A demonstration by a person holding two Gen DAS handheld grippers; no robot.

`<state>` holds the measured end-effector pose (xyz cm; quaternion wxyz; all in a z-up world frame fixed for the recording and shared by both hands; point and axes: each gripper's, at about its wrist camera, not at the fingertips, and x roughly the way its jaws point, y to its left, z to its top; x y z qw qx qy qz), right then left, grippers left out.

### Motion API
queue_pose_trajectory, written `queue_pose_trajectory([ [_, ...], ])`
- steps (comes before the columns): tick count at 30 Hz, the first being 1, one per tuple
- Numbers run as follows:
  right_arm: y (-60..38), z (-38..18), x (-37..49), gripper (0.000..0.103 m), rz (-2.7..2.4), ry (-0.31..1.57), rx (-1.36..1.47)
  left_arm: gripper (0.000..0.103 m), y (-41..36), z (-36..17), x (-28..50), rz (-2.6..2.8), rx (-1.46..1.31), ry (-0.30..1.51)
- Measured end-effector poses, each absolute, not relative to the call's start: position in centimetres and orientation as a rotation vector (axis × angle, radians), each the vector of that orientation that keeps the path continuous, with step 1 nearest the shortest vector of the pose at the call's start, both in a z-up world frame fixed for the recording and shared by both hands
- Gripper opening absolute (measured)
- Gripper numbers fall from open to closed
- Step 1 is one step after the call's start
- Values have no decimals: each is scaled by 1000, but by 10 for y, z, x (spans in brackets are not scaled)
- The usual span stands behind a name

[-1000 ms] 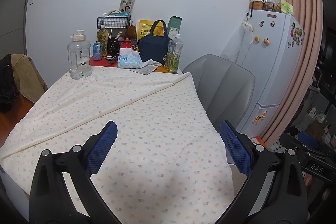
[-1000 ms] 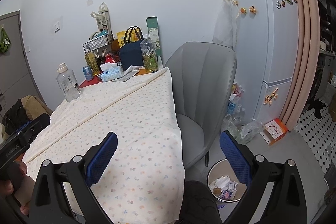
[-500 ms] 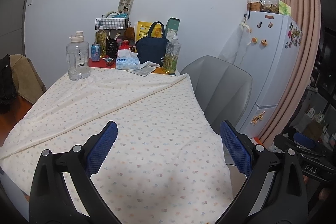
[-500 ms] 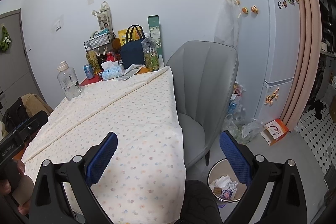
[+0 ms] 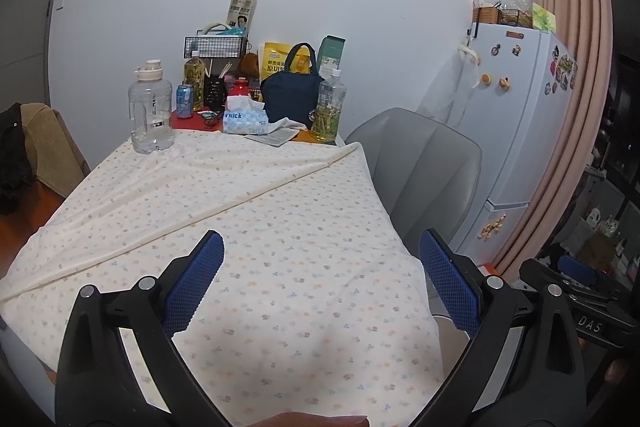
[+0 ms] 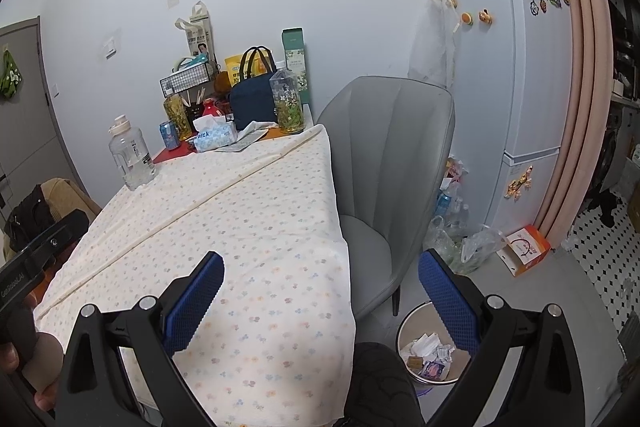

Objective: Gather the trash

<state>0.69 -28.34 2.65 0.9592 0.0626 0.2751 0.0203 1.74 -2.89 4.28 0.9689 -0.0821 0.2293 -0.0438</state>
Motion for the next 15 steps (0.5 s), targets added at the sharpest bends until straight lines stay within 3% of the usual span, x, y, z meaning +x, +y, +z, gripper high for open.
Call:
queue_pose_trajectory([
  [15, -283, 24, 7, 95, 37, 565, 129, 97, -26, 40, 21, -97, -163, 481],
])
